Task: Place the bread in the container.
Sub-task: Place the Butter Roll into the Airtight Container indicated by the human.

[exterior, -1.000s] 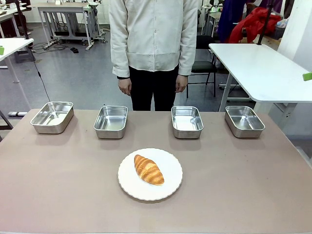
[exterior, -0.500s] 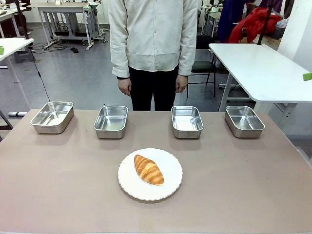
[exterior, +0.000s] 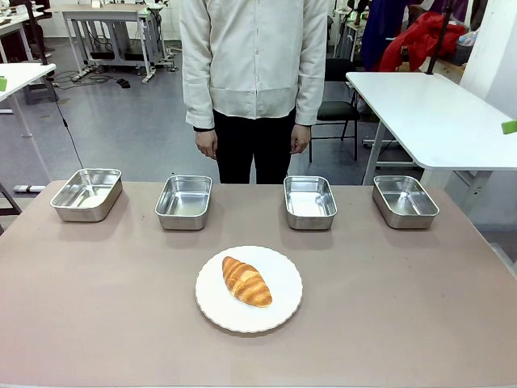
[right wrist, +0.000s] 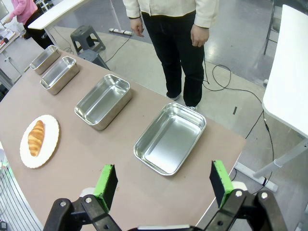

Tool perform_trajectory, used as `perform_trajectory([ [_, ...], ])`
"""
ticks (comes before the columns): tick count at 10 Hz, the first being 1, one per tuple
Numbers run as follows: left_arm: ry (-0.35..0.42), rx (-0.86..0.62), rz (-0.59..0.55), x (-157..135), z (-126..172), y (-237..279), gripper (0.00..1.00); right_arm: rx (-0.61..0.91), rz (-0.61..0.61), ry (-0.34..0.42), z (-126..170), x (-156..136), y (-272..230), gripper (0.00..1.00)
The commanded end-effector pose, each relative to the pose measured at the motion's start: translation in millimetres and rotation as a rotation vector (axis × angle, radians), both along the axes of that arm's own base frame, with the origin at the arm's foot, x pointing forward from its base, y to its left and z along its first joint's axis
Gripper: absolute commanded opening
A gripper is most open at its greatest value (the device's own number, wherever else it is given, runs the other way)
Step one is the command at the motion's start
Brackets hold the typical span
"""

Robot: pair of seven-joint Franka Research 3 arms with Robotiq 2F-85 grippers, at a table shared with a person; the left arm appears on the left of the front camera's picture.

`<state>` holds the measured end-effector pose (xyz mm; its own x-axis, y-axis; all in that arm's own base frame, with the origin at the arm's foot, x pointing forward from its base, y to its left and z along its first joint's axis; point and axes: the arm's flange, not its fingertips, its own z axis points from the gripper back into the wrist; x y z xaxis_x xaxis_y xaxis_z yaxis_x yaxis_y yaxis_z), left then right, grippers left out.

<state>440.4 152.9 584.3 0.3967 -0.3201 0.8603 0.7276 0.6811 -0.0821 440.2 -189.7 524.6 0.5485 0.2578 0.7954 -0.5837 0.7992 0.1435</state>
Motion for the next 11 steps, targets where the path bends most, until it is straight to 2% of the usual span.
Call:
perform_trajectory([
  [1,-0.009,-0.011,-0.009,0.2,1.4,0.0,1.0,0.014,0.002,-0.012,-0.3,1.9,0.2,1.0],
  [11,-0.009,-0.011,-0.009,0.2,1.4,0.0,1.0,0.014,0.002,-0.012,-0.3,1.9,0.2,1.0],
])
